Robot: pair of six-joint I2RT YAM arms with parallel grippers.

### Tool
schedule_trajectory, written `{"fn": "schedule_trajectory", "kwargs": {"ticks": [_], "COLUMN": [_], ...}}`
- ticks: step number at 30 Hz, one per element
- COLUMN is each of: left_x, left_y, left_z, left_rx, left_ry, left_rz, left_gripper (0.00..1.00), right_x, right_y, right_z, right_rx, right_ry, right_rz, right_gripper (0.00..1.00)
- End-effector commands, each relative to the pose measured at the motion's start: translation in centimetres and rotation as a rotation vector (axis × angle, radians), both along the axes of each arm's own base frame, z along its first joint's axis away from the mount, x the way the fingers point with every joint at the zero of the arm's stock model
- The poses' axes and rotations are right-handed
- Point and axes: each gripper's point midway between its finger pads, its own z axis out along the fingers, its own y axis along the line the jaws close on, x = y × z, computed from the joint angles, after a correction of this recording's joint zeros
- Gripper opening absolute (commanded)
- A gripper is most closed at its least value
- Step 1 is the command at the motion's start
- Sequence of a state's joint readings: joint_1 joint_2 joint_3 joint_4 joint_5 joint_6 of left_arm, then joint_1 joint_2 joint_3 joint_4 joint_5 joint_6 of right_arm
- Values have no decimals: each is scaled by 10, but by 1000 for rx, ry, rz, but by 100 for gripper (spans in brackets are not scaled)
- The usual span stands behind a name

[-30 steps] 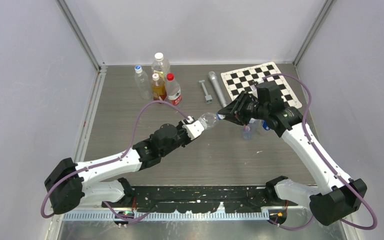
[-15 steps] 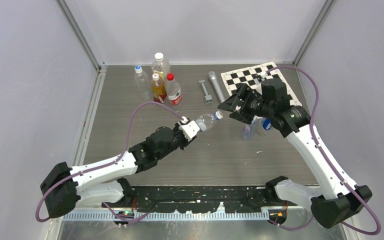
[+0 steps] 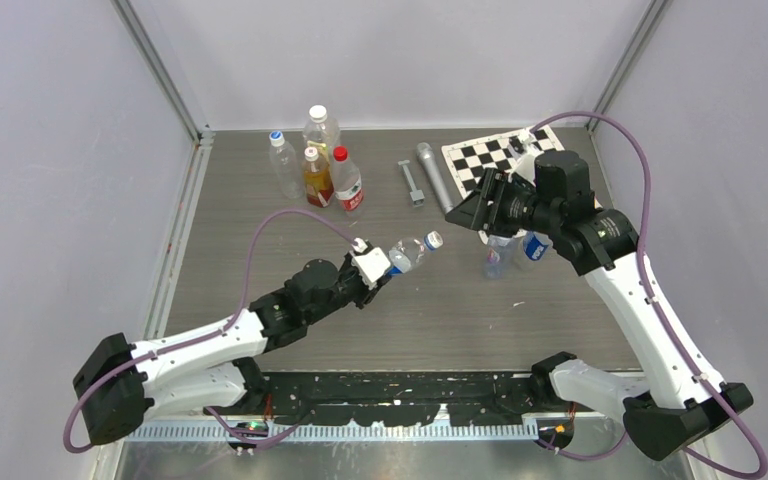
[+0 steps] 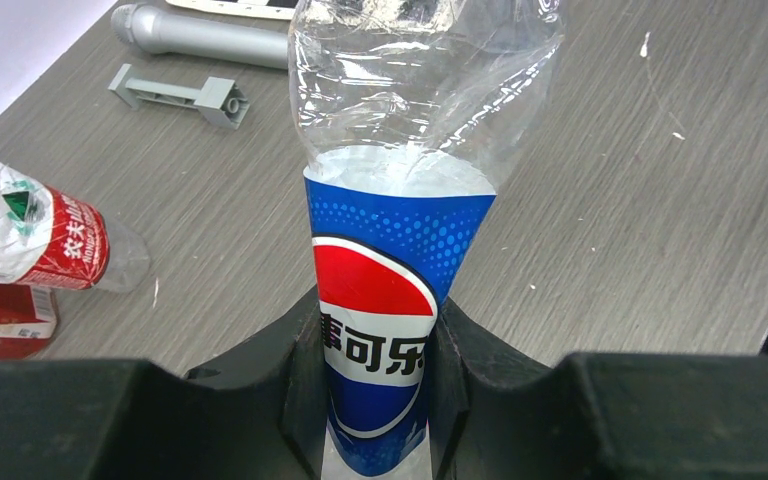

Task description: Screw on the bottle caps

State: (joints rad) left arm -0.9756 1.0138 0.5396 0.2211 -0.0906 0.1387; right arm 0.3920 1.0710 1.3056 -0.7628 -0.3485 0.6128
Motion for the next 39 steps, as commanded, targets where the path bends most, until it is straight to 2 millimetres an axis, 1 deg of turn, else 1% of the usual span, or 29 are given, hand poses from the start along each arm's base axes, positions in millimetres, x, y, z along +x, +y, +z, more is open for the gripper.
{"fn": "schedule_trajectory", "kwargs": {"ticks": [1,5,8,14,19,22,24,27,31,35,37,39], "left_x": [-5,-4,-3,-1,0,1,2,4,9,12,13,13], "left_y": [-10,-12,-14,-19,-23,-26,-27,-28,-29,-30,-31,-31], "left_z": [30,36,42,50,55,58,58,60,61,62,59,52], "left_rx": [-117,-133,-144,-159,-166,-169,-166,-163,-162,-191,-189,-180], "left_ry": [-26,-25,-32,-42,-48,-54,-57,-58,-52,-36,-31,-24], "left_rz": [-42,-40,-43,-53,-64,-69,-70,-67,-45,-31,-32,-32], "left_gripper": [0,0,0,0,0,0,0,0,0,0,0,0], "right_x": [-2,-7,-11,-15,-15,-16,-18,-19,-21,-19,-17,-13], "right_y": [-2,9,14,20,23,26,29,30,27,25,24,22], "right_z": [11,11,9,1,-9,-17,-18,-22,-30,-35,-33,-27], "right_rx": [-62,-28,-10,8,2,-3,-2,-22,-70,-90,-99,-107], "right_ry": [-100,-89,-71,-30,-6,20,28,36,52,53,43,16], "right_rz": [70,142,177,220,239,256,273,289,300,292,282,269], "right_gripper": [55,45,41,36,32,28,25,21,18,17,17,17]}}
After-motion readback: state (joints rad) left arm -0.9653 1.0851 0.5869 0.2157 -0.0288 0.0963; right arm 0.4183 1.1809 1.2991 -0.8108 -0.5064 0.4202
